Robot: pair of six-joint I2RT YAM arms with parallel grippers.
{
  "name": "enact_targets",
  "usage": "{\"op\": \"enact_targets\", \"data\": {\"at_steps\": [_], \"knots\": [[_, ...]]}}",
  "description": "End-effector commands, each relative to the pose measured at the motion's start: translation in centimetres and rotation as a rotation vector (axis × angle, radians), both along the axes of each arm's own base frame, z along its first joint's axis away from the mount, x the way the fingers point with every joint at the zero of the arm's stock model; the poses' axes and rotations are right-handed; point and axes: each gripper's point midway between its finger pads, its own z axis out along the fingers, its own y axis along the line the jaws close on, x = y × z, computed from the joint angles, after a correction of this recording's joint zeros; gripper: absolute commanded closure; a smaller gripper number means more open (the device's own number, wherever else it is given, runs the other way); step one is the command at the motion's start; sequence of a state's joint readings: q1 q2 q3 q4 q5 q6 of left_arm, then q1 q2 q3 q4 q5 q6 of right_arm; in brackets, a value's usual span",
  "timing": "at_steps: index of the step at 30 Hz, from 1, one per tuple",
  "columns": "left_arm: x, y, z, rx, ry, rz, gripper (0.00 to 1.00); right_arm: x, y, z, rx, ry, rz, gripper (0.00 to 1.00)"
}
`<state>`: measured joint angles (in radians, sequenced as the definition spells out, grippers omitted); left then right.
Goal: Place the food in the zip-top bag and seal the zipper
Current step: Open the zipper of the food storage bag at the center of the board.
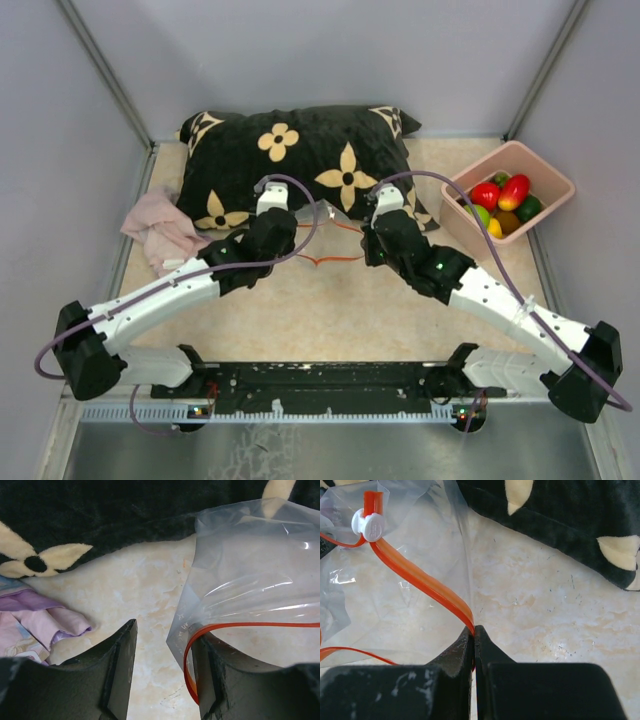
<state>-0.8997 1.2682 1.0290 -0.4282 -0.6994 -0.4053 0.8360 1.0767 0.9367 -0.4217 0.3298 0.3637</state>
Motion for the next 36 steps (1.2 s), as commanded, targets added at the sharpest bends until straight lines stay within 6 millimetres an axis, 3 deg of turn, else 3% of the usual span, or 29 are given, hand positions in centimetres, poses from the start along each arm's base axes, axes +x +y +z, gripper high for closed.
{"op": "enact_targets", "data": {"at_steps": [1, 7, 19, 23, 30, 36], "knots": [[-0.4, -0.7, -0.1, -0.025, 0.024, -0.075, 0.46, 0.6, 0.9, 2.6, 0.033, -0.066, 0.028, 1.0], [-0.5, -3.0, -0.2, -0.071, 0.043, -0.168, 0.42, 0.1, 3.0, 3.5, 0.078, -0.069, 0.132, 1.0], [0.8, -6.1, 2.5, -0.116, -0.013, -0.265, 0.37, 0.0, 5.0, 3.7, 0.075, -0.031, 0.211, 1.0], [1.2, -5.4, 3.2, -0.092, -0.033, -0.227, 0.37, 0.4, 4.7, 3.7, 0.048, -0.034, 0.187, 1.0], [1.2, -3.0, 3.3, -0.043, -0.027, -0.152, 0.45, 1.4, 1.4, 2.9, -0.073, -0.05, 0.062, 1.0], [0.3, -2.2, 3.0, -0.058, -0.016, -0.17, 0.68, 1.8, 0.8, 2.5, -0.087, -0.048, 0.032, 0.98]]}}
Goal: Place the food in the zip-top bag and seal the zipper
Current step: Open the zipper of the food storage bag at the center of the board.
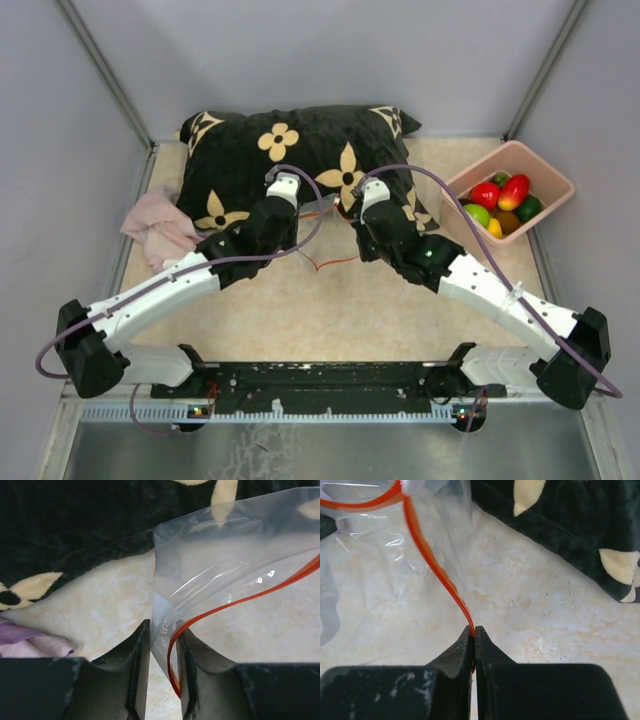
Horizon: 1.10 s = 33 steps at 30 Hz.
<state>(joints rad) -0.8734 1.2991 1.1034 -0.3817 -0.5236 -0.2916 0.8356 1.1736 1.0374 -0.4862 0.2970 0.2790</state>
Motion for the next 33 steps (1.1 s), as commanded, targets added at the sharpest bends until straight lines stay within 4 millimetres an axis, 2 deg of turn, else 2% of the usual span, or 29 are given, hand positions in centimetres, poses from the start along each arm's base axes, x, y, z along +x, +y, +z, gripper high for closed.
{"op": "enact_targets", "data": {"at_steps": [1, 6, 9, 14, 16, 18, 20, 24, 27, 30, 33], "knots": [[-0.7, 0.6, 1.1, -0.039, -0.015, -0.021, 0.72, 1.2, 0.0, 2.5, 0.023, -0.074, -0.027, 0.94], [-1.9, -1.7, 0.7, -0.148, 0.02, -0.117, 0.88, 1.6, 2.0, 3.1, 0.13, -0.114, 0.012, 0.75], [-2.1, -2.3, 0.4, -0.177, 0.035, -0.138, 0.9, 2.1, 2.8, 3.2, 0.17, -0.127, 0.011, 0.66], [-2.6, -2.8, 0.5, -0.232, 0.037, -0.154, 0.91, 2.9, 3.4, 2.4, 0.168, -0.139, 0.002, 0.64], [-2.8, -3.0, 0.7, -0.254, 0.035, -0.162, 0.91, 3.2, 3.7, 2.3, 0.16, -0.146, 0.013, 0.67], [-2.8, -3.0, 0.8, -0.265, 0.031, -0.164, 0.85, 3.3, 3.8, 2.4, 0.144, -0.148, 0.023, 0.87], [-2.7, -2.9, 0.8, -0.256, 0.032, -0.156, 0.77, 3.2, 3.9, 3.0, 0.125, -0.155, 0.027, 1.0], [-2.4, -2.5, 0.8, -0.216, 0.032, -0.144, 0.61, 3.0, 4.3, 4.4, 0.091, -0.156, 0.045, 1.0], [-2.1, -2.5, 1.6, -0.21, 0.012, -0.143, 0.48, 2.8, 4.6, 4.8, 0.05, -0.143, 0.055, 1.0], [-1.5, -2.0, 2.4, -0.197, -0.022, -0.116, 0.42, 2.5, 4.9, 4.9, 0.028, -0.139, 0.059, 1.0], [-1.0, -1.7, 2.4, -0.154, -0.031, -0.101, 0.39, 2.3, 5.2, 5.1, 0.039, -0.13, 0.07, 1.0]]}}
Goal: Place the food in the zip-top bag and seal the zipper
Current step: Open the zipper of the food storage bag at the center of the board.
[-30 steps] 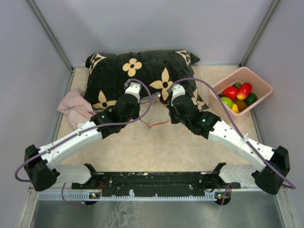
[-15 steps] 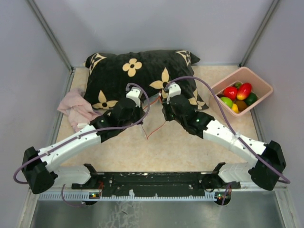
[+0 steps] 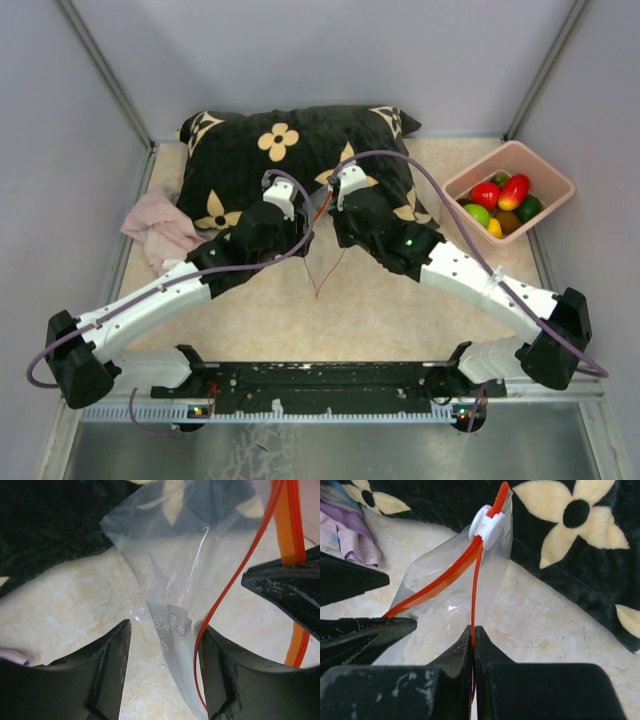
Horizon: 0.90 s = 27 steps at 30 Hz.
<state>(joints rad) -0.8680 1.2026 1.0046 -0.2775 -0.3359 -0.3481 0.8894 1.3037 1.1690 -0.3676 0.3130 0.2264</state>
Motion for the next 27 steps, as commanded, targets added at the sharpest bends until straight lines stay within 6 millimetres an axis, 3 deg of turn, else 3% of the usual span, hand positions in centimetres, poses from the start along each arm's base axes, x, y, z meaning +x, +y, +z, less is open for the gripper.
{"op": "enact_targets", "data": {"at_steps": [1, 3, 8, 15, 20, 27], "knots": [[1.3, 0.4, 1.7, 0.04, -0.051, 0.033, 0.38, -0.1, 0.3, 1.6, -0.006, -0.018, 0.008, 1.0], [1.5, 0.4, 1.1, 0.066, -0.037, 0.038, 0.38, -0.2, 0.4, 1.5, -0.014, -0.009, 0.014, 1.0], [1.5, 1.5, 0.9, 0.11, -0.034, 0.071, 0.49, 0.0, -0.8, 0.7, -0.083, -0.008, -0.012, 1.0], [1.1, 3.6, 1.1, 0.21, -0.027, 0.096, 0.86, 0.2, -2.9, -0.2, -0.11, 0.017, -0.034, 1.0], [0.8, 3.6, 2.4, 0.244, -0.037, 0.039, 1.0, -0.2, -2.8, -0.2, -0.099, 0.027, -0.004, 1.0], [1.2, 2.9, 1.7, 0.284, -0.022, -0.005, 1.0, 0.0, -3.1, -0.9, -0.105, 0.04, -0.027, 0.94]]}}
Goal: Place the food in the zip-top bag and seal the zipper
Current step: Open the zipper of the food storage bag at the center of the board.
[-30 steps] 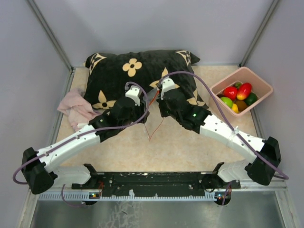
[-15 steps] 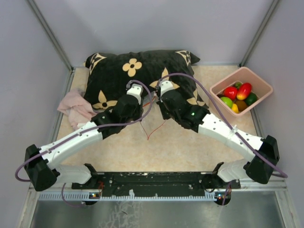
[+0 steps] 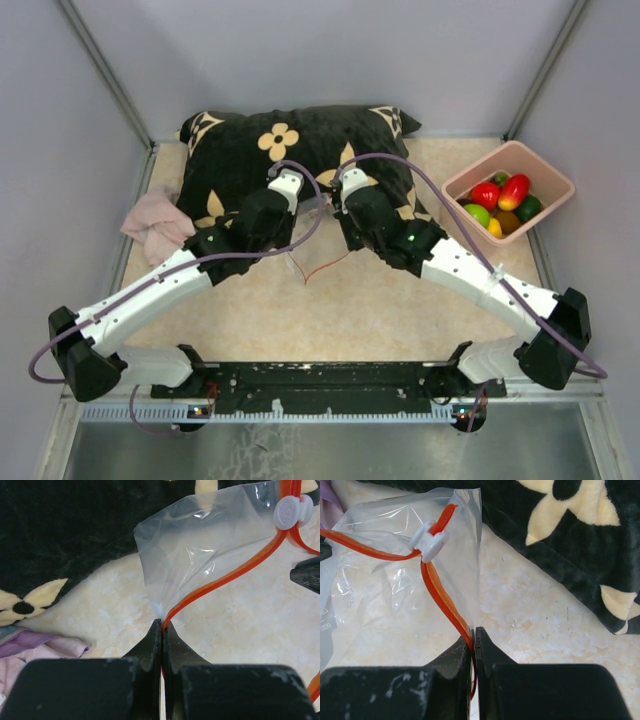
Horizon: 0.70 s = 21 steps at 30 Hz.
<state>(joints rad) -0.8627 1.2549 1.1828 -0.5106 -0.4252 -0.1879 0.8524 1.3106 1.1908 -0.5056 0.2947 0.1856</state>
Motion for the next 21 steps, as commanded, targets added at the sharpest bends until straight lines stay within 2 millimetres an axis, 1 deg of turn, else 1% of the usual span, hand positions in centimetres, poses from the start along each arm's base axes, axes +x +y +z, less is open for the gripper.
{"op": "enact_targets", "data": {"at_steps": [1, 4, 6, 7, 9, 12, 15, 17, 19, 21], "knots": [[0.6, 0.6, -0.2, 0.053, 0.001, 0.001, 1.0, 0.6, -1.2, 0.8, -0.001, -0.032, -0.048, 0.94], [1.3, 1.9, -0.5, 0.054, -0.006, 0.047, 1.0, 1.1, -2.3, 0.0, -0.032, -0.021, -0.086, 0.93], [1.6, 2.6, -0.6, 0.021, -0.002, 0.058, 1.0, 1.2, -2.3, -0.3, -0.029, -0.018, -0.085, 0.91], [1.7, 2.6, -0.7, 0.001, 0.004, 0.05, 1.0, 1.2, -2.0, -0.3, -0.021, -0.018, -0.073, 0.9], [1.6, 2.4, -1.5, -0.031, 0.025, 0.027, 1.0, 1.0, -0.9, -0.1, 0.016, -0.011, -0.027, 0.87], [0.7, 0.7, -2.5, -0.074, 0.086, -0.077, 1.0, 0.8, 1.1, 0.5, 0.081, -0.004, 0.043, 0.82], [-0.1, -0.5, -3.0, -0.1, 0.12, -0.147, 1.0, 0.8, 2.2, 0.9, 0.113, 0.0, 0.073, 0.77], [-0.1, -0.6, -3.0, -0.118, 0.125, -0.14, 1.0, 0.8, 2.7, 1.2, 0.122, 0.008, 0.095, 0.73], [0.0, -0.6, -3.0, -0.133, 0.133, -0.135, 1.0, 0.5, 3.2, 1.6, 0.136, 0.016, 0.122, 0.66], [0.0, -0.5, -3.0, -0.145, 0.143, -0.135, 1.0, 0.1, 3.6, 2.2, 0.158, 0.018, 0.149, 0.57]]}}
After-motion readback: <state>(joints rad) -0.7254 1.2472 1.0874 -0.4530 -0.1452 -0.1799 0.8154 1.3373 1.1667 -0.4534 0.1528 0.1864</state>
